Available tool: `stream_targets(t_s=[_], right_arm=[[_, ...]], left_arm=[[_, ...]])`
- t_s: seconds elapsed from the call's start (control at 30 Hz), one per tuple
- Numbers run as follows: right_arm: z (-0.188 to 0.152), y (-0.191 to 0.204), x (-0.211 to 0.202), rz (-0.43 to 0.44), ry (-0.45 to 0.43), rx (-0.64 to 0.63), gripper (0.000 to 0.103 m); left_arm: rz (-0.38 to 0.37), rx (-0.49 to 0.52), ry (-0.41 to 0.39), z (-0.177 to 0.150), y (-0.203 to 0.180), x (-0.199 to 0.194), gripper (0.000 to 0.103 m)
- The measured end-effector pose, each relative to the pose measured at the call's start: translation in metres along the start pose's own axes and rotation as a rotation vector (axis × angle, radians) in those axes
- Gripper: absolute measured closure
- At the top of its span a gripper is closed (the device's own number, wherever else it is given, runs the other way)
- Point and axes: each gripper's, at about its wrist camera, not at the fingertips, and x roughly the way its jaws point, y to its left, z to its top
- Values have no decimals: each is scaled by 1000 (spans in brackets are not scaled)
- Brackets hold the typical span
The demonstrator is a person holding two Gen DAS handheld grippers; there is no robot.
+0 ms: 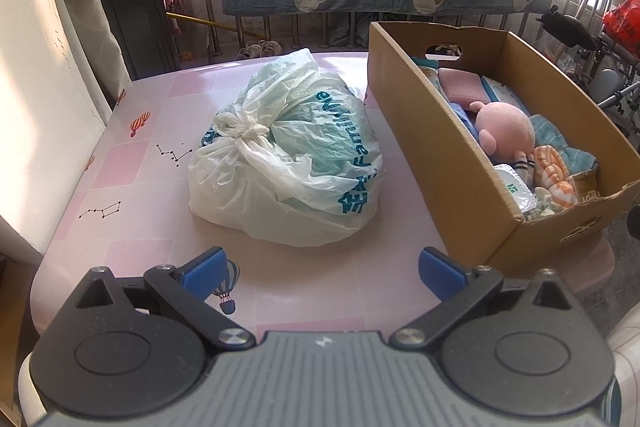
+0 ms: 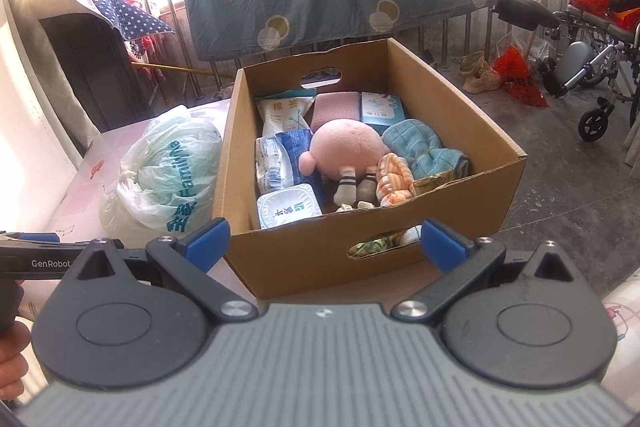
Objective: Organize soft objects
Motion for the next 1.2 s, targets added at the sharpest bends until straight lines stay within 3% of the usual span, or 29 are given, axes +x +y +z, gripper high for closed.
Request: stream_targets(t_s=[1.2], right_arm=[[-1,1,19,7,62,-36,1]], left_arm=[[-12,27,26,0,-17,7,1]])
